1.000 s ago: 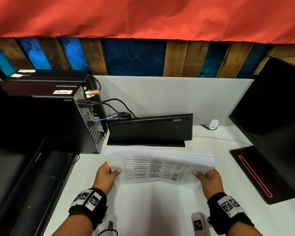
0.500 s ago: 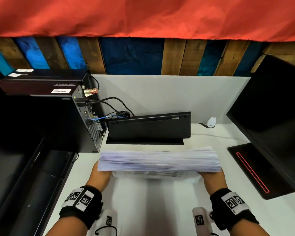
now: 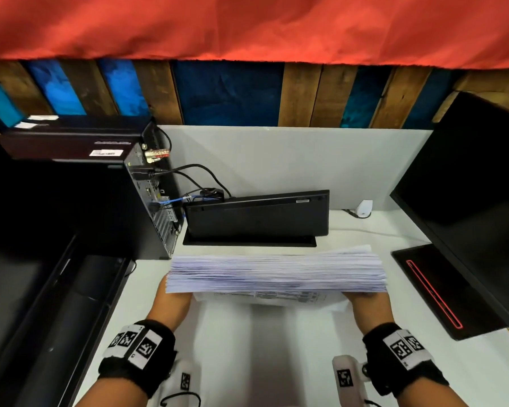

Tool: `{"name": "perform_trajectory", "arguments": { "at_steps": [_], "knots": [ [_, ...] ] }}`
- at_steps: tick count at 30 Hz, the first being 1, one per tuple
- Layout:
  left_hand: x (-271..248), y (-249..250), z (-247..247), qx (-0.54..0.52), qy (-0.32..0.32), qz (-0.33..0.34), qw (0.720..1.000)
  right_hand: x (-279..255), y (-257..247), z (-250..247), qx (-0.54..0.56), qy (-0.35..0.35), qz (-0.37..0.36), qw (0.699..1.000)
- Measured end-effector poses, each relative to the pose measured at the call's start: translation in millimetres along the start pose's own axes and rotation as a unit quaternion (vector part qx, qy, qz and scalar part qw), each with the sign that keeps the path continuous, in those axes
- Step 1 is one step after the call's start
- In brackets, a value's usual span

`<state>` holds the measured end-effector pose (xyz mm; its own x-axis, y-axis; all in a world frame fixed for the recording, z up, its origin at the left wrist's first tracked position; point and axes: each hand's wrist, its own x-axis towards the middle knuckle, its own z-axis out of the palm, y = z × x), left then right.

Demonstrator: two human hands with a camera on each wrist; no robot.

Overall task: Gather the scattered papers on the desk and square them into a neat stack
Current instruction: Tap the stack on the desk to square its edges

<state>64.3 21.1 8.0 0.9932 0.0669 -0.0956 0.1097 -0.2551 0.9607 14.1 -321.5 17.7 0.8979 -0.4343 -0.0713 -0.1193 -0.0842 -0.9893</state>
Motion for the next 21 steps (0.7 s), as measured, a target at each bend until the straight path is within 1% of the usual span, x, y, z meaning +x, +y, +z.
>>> {"name": "perform_trajectory", "arguments": {
  "at_steps": [3, 5, 8, 10, 11, 12, 13, 15, 16, 17, 19, 21],
  "knots": [
    [-2, -6, 7, -0.026, -0.006, -0.046, 0.999, -5, 12, 5, -0.002, -0.004, 0.031, 1.000],
    [-4, -11, 12, -0.017, 0.002, -0.070, 0.997, -7, 17, 7, -0.004, -0.010, 0.045, 0.999],
    [-1, -5, 10, -0.036, 0.040, -0.064, 0.997, -3, 7, 3, 0.009, -0.011, 0.041, 0.999],
    [2, 3, 5, -0.059, 0.039, -0.062, 0.996, -1, -5, -3, 0.026, -0.019, 0.030, 0.999],
    [2, 10, 3, -0.077, 0.033, -0.070, 0.994, -2, -10, -7, 0.047, -0.041, 0.033, 0.998],
    [1, 16, 2, -0.104, 0.023, -0.075, 0.991, -3, -13, -10, 0.073, -0.085, 0.046, 0.993],
    [0, 20, 1, -0.131, 0.011, -0.083, 0.988, -5, -13, -12, 0.095, -0.135, 0.073, 0.984],
    [-1, 21, 0, -0.162, -0.003, -0.105, 0.981, -12, -6, -15, 0.102, -0.227, 0.142, 0.958],
    [-2, 20, -1, -0.167, -0.002, -0.116, 0.979, -14, 1, -15, 0.100, -0.243, 0.163, 0.951],
    [-2, 16, -3, -0.173, 0.000, -0.128, 0.977, -16, 6, -14, 0.099, -0.242, 0.172, 0.950],
    [-6, 12, -7, -0.188, -0.024, -0.150, 0.970, -16, 17, -14, 0.101, -0.217, 0.173, 0.955],
    [-16, 12, -9, -0.200, -0.082, -0.155, 0.964, -15, 21, -15, 0.079, -0.200, 0.162, 0.963]
  ]
}}
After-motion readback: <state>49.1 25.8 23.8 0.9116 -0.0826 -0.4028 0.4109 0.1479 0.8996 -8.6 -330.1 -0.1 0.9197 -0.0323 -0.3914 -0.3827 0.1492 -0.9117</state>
